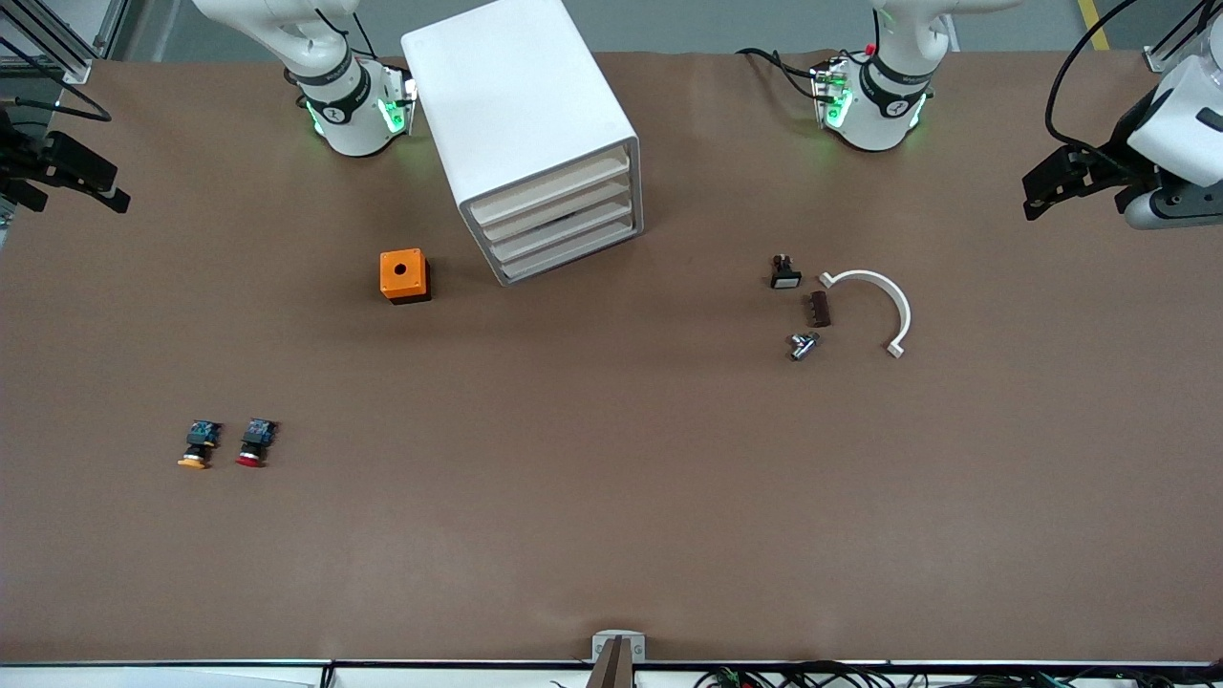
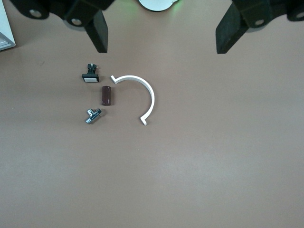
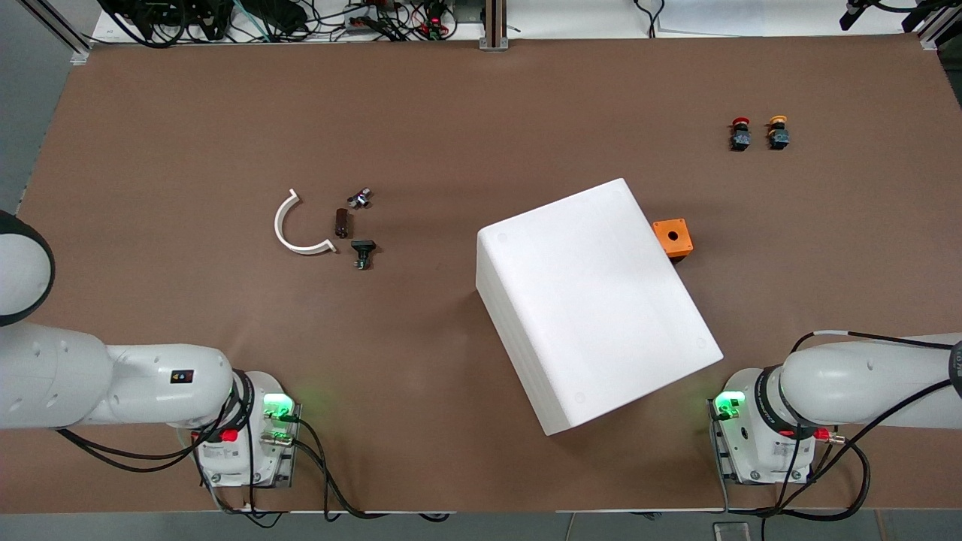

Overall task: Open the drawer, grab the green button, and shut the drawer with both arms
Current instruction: 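Reach the left gripper to the handle of the white cabinet drawer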

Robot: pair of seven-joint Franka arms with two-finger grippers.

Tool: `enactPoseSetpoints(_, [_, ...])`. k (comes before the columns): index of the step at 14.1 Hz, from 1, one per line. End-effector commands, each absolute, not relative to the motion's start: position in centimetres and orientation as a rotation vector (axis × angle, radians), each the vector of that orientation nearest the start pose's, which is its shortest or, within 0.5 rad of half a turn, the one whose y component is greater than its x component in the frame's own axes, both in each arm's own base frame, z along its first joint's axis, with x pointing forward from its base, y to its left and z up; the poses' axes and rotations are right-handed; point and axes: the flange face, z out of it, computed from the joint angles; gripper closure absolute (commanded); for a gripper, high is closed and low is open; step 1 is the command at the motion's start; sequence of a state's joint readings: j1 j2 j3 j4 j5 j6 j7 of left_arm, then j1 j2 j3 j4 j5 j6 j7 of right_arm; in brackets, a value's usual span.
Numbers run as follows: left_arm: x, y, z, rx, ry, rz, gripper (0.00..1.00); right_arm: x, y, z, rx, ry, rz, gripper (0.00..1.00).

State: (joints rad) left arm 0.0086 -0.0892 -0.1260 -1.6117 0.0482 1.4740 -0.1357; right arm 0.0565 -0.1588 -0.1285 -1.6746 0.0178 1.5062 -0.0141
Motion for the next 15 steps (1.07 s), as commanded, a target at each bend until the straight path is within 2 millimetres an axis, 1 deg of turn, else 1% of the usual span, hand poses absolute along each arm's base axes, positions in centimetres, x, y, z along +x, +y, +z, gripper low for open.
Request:
enactPoseSetpoints(1, [51.8,-5.8,64.6,-3.073,-0.001,0.086,0.0,48.9,-3.8,65.6,-3.094,0.092,0.0,0.0])
enactPoseSetpoints(3, [51.9,-6.0,65.2,-3.075,0.003,0.065,0.0,49.0,-3.5,65.8,-3.095,0.08,-0.014,0.0])
enactPoseSetpoints(6, [53.0,-6.0,64.3,-3.078,0.004,0.086,0.0,49.1,-3.5,65.9,-3.094,0.083,-0.029,0.0])
enactPoseSetpoints(8, [53.9,-6.7,62.4,-3.09,0.01,0.143,0.0,49.0,-3.7,65.8,-3.093,0.088,-0.027,0.0])
enactPoseSetpoints(9, [53.9,-7.8,62.0,-3.088,0.029,0.154,0.0,49.0,-3.8,65.9,-3.093,0.09,-0.027,0.0])
enactPoseSetpoints(10, [54.5,-8.6,60.8,-3.084,0.035,0.186,0.0,48.9,-3.9,65.8,-3.093,0.094,-0.022,0.0])
enactPoseSetpoints(11, [54.6,-9.0,60.3,-3.081,0.0,0.198,0.0,48.9,-3.9,65.8,-3.093,0.092,-0.02,0.0])
enactPoseSetpoints(13, [55.2,-11.1,58.2,-3.065,-0.052,0.253,0.0,48.9,-4.1,65.8,-3.092,0.097,-0.017,0.0])
enactPoseSetpoints(14, [55.2,-12.0,57.5,-3.05,-0.103,0.268,0.0,48.9,-4.3,65.8,-3.092,0.104,-0.02,0.0])
enactPoseSetpoints(15, [55.6,-13.0,56.0,-3.034,-0.173,0.301,0.0,48.9,-4.4,65.8,-3.092,0.101,-0.018,0.0])
